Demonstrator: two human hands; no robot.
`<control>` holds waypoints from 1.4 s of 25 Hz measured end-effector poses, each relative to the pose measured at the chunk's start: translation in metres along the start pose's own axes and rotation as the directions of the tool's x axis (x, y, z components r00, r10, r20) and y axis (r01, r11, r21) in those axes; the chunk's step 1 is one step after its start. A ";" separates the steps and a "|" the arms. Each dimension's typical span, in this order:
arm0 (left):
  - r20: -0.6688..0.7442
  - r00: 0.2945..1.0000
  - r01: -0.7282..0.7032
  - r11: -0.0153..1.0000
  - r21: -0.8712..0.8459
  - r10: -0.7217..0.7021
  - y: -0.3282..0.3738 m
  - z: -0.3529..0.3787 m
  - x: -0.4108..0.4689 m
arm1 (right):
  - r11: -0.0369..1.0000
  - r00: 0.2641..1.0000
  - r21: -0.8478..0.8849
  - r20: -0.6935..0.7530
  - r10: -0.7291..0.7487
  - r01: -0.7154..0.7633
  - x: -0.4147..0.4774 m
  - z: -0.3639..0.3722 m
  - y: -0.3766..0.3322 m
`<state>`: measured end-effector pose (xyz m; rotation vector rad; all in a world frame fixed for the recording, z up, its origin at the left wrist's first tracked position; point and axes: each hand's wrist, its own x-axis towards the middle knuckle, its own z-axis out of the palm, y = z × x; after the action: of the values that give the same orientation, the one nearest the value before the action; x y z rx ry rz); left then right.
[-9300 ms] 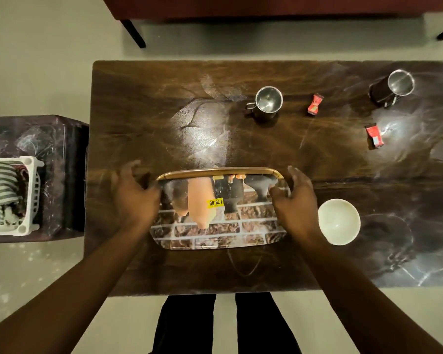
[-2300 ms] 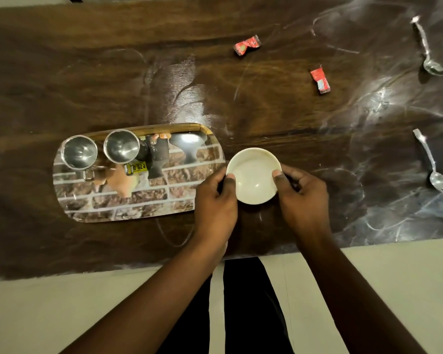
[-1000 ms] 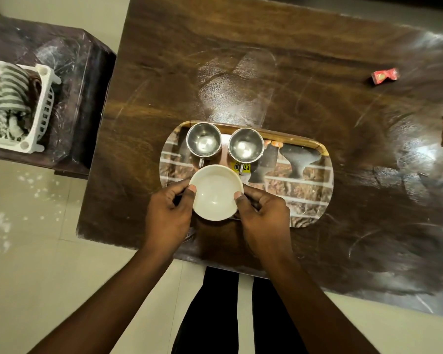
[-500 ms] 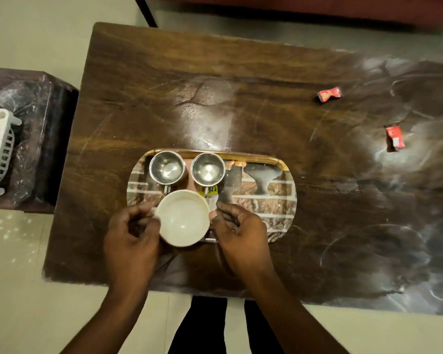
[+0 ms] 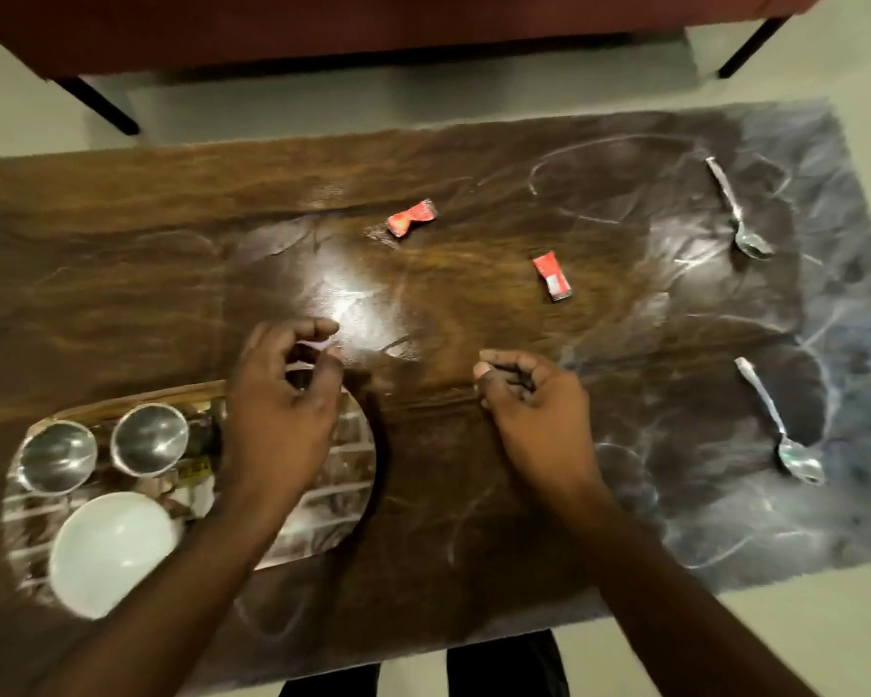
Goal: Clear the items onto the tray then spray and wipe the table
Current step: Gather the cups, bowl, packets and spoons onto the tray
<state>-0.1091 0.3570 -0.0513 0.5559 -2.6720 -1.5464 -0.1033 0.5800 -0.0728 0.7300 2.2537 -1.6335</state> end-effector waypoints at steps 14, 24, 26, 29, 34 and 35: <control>0.265 0.962 0.043 0.995 0.085 -0.064 0.085 0.229 0.060 | 0.993 1.000 -0.117 -0.011 0.008 -0.009 0.146 -0.084 0.001; 0.198 0.882 0.469 0.749 -0.468 -0.428 0.053 0.173 0.045 | 0.982 0.962 0.178 0.272 0.003 -0.054 0.112 -0.039 -0.022; 0.188 0.864 0.485 0.671 -0.561 -0.467 0.044 0.143 0.032 | 0.992 0.937 0.130 0.345 -0.048 0.003 0.095 -0.020 -0.029; 0.154 0.808 0.495 0.516 -0.699 -0.568 0.028 0.097 0.009 | 0.988 0.917 0.155 0.397 -0.040 -0.024 0.072 0.012 -0.037; 0.162 0.631 0.455 0.192 -0.870 -0.759 -0.004 0.030 -0.023 | 0.978 0.896 0.107 0.428 0.118 -0.180 0.032 0.070 -0.041; 0.180 0.603 0.448 0.144 -0.882 -0.777 -0.010 0.021 -0.031 | 0.978 0.873 0.081 0.469 0.135 -0.195 0.023 0.084 -0.040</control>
<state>-0.0812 0.3795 -0.0657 1.7406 -0.9464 -2.3726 -0.1508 0.4970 -0.0799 0.4773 1.7189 -1.6648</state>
